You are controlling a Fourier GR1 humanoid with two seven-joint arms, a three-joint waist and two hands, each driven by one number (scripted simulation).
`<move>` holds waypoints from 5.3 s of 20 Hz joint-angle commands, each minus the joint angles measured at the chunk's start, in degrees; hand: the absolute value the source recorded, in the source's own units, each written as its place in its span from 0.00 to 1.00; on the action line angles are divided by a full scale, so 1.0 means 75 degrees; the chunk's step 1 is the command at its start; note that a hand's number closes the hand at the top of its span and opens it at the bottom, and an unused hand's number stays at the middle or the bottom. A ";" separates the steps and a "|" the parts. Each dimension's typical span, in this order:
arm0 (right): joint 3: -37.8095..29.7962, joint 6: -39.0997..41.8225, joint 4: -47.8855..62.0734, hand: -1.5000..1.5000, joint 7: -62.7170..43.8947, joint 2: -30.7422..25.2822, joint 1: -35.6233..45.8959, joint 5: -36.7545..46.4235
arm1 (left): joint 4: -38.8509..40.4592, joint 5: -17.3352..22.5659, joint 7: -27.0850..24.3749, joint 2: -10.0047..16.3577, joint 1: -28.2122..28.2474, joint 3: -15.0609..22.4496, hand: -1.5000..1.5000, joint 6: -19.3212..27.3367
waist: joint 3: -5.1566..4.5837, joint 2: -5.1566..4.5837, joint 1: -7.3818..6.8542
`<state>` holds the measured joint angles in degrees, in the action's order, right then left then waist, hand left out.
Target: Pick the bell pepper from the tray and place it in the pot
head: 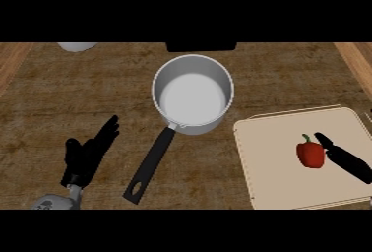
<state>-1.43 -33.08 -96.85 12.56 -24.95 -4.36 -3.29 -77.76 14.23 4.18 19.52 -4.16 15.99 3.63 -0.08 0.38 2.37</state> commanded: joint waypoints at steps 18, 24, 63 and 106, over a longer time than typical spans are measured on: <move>0.0424 0.2792 -0.0930 0.00 -0.5993 -0.1764 -0.0234 -0.1225 | 0.0042 -0.0130 0.0614 -0.0290 -0.0723 -0.0236 0.50 -0.0383 | 0.0017 -0.0070 -0.0330; 0.0543 0.3422 0.0634 0.00 -0.5125 -0.1216 0.0011 -0.0593 | -0.0346 -0.0436 0.0350 -0.0333 0.0060 -0.0223 0.50 -0.0548 | 0.0014 -0.0052 -0.0351; -0.1058 0.5172 0.5357 1.00 0.0553 0.1294 0.0790 -0.0370 | 0.0009 -0.1324 0.0357 -0.1216 -0.0081 -0.0990 0.50 -0.1213 | 0.0021 -0.0070 -0.0403; 0.1443 0.4359 -0.2935 1.00 -0.2661 0.1463 0.0063 0.4443 | 0.0099 -0.1829 0.0249 -0.1631 0.0058 -0.1110 0.50 -0.1266 | -0.0004 -0.0050 -0.0341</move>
<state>5.58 -0.98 -113.03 4.62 -14.87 -9.44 24.02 -78.45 2.11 7.67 9.51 -4.08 6.01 -6.84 -0.07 0.08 0.05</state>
